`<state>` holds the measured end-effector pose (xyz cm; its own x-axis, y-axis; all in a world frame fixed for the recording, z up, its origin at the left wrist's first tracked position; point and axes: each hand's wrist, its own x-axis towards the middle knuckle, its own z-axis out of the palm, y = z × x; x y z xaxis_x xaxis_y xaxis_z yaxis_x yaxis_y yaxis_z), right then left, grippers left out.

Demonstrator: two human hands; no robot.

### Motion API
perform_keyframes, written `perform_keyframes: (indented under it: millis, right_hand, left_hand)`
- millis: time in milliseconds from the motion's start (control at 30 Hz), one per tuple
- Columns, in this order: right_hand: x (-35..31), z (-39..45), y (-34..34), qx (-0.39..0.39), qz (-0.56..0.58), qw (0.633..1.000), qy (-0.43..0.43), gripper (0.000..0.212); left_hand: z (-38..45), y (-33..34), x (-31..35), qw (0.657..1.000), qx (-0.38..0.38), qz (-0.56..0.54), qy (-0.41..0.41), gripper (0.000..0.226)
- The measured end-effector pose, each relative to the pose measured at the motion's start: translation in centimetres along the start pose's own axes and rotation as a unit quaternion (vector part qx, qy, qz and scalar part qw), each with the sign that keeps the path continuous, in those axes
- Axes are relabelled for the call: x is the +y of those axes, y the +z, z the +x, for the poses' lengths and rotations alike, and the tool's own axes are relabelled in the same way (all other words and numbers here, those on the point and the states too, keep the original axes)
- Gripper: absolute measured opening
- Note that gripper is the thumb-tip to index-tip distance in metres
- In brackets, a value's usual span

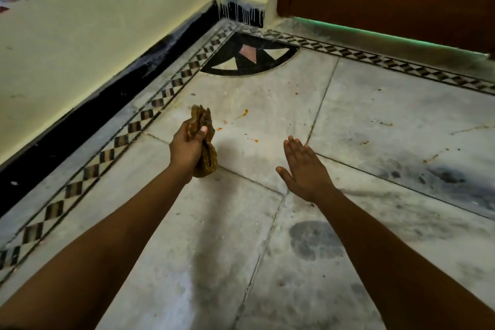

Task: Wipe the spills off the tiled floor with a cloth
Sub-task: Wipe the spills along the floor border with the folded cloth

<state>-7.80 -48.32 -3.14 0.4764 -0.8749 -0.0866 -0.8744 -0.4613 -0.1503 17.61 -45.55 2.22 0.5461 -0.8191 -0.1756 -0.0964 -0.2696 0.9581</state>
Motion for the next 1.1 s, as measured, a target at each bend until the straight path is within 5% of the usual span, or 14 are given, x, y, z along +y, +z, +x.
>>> perform_keyframes:
  millis: [100, 233, 333, 500, 700, 833, 967, 1100]
  right_hand:
    - [0.0, 1.4, 1.9, -0.012, 0.019, 0.999, 0.025, 0.067]
    - [-0.3, 3.8, 4.7, -0.005, 0.043, 0.998, 0.044, 0.066]
    - [-0.3, 6.2, 6.7, 0.023, 0.073, 0.995, 0.063, 0.067]
    - [-0.7, 7.2, 8.7, 0.066, 0.083, 0.991, 0.076, 0.068]
    - [-0.9, 7.0, 7.6, 0.034, 0.071, 0.993, 0.085, 0.07]
    - [-0.7, 7.0, 7.4, 0.016, 0.074, 0.993, 0.091, 0.071]
    - [-0.8, 7.3, 7.5, 0.011, 0.078, 0.993, 0.092, 0.071]
    - [-0.6, 7.2, 7.7, 0.011, 0.077, 0.992, 0.095, 0.069]
  left_hand:
    - [1.6, 0.2, -1.4, 0.987, 0.035, 0.146, 0.059, 0.032]
    - [4.8, 0.1, -3.6, 0.889, 0.052, 0.41, 0.198, 0.038]
    - [8.9, 1.0, -5.9, 0.851, 0.056, 0.484, 0.195, 0.042]
    - [12.3, 2.8, -10.4, 0.824, -0.065, 0.545, 0.14, 0.067]
    - [14.7, 5.5, -9.1, 0.837, -0.077, 0.538, 0.068, 0.067]
    - [12.5, 8.5, -8.9, 0.807, -0.152, 0.558, 0.118, 0.066]
    - [9.6, 3.5, -10.5, 0.758, -0.21, 0.577, 0.217, 0.073]
    - [12.8, 0.1, -10.7, 0.763, -0.17, 0.611, 0.126, 0.076]
